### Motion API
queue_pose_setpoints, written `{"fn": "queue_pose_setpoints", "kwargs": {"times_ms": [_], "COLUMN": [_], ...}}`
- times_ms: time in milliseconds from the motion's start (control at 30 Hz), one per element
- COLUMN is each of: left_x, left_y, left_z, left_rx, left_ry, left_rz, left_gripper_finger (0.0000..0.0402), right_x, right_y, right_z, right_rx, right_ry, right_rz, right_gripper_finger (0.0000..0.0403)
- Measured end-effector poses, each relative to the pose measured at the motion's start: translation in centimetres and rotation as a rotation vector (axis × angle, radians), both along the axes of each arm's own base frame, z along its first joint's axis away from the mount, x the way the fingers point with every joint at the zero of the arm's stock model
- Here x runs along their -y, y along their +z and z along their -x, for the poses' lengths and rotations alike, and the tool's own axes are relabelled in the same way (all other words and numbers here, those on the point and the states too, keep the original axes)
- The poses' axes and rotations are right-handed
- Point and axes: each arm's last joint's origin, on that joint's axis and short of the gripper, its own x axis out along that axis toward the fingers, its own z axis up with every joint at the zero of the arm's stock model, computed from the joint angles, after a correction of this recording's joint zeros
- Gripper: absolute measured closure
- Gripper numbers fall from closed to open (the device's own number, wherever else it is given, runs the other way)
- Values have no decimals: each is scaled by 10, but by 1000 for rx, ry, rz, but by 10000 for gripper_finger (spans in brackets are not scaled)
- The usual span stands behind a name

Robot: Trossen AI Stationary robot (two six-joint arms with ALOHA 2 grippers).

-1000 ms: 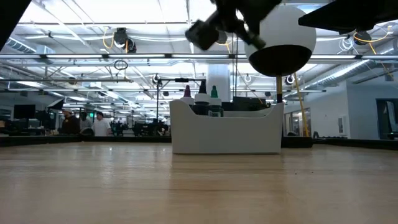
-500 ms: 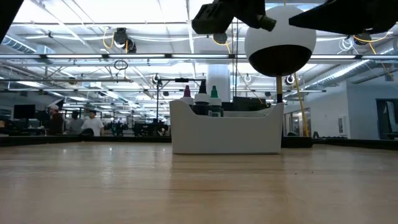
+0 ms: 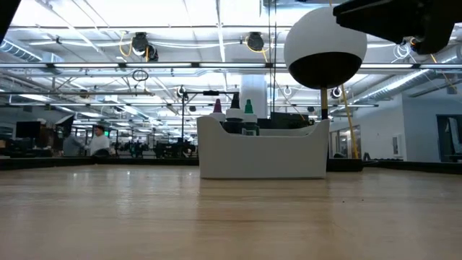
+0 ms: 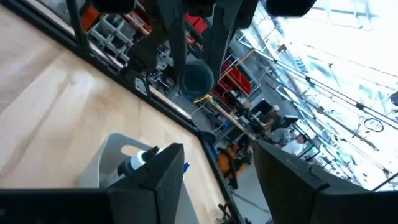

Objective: Pick & Place food coloring
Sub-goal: Put the small green food coloring bottle into the gray bin

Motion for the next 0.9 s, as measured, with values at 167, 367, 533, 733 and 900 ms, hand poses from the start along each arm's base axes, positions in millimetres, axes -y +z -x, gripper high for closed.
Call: {"fn": "queue_pose_setpoints", "kwargs": {"times_ms": [167,367,533,733,900], "left_x": [-6,-18,-21,-21,-20], "left_y": [-4,-14,-14,-14,-14], "left_z": [-3,-8,-10,-10,-10], "left_rx": [2,-16,-18,-19,-20], "left_ry": [15,-6,-20,-30,-34], "left_rz": [28,126,164,173,177], "left_gripper_finger": [337,337,337,337,337], "right_x": [-1,2,1,3,7], "right_y": [0,-3,-10,-15,-16], "right_z": [-2,-9,-12,-16,-20], "right_rx": [6,-6,-55,-76,-66], "right_ry": [48,87,96,85,64], "right_rz": [21,65,130,162,153], "right_gripper_finger": [229,229,229,229,229]}}
